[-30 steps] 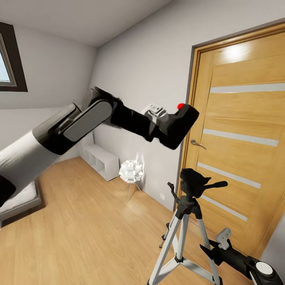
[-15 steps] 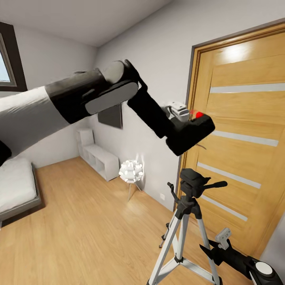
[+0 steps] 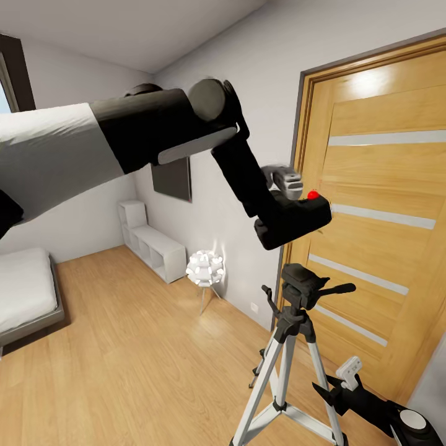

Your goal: Attach the digital camera to the camera tripod in the bedroom.

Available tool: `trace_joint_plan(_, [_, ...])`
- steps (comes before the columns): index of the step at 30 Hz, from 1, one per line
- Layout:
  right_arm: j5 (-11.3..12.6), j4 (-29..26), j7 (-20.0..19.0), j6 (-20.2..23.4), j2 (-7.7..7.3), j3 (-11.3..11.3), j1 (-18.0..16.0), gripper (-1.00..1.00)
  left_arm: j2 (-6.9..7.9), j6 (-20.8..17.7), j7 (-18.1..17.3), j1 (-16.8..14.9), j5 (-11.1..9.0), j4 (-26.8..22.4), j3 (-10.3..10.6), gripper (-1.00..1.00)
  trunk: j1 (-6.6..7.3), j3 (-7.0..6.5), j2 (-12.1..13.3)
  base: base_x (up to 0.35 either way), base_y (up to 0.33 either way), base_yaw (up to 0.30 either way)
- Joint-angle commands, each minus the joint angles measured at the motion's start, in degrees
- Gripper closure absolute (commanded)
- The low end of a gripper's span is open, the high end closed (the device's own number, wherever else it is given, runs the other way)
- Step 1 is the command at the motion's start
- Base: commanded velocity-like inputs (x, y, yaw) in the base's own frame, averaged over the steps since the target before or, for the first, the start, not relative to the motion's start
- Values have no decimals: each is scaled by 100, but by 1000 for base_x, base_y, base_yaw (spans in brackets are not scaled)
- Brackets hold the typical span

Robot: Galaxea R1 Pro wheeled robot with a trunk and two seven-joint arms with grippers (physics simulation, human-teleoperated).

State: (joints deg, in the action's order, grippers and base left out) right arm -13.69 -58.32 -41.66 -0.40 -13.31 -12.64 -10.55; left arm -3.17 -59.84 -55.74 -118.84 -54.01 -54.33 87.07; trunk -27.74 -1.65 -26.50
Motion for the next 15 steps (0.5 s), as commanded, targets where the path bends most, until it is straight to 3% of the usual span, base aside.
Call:
trace_joint_plan(1, [-56, -4, -35, -4, 4, -10, 0, 100, -41, -7, -109, -19, 39, 52, 96, 100, -2, 3, -4, 0, 0, 0])
trace_joint_plan(4, [-55, -4, -35, -4, 4, -13, 0, 100, -162, -16, -343, -56, 100, 301, 388, 100, -2, 3, -4, 0, 0, 0])
trace_joint_plan(9, [-55, -4, -35, -4, 4, -16, 0, 100, -257, -16, -626, -71, 122, 695, 565, 100, -2, 3, -4, 0, 0, 0])
trace_joint_plan(10, [-55, -4, -35, -4, 4, -18, 0, 100, -411, -16, -740, -56, 120, 1065, 641, 100, -2, 3, -4, 0, 0, 0])
trace_joint_plan(15, [-55, -4, -35, 0, 4, -17, 1, 100, -538, -16, -899, 8, 84, 1464, 663, 100, -2, 3, -4, 0, 0, 0])
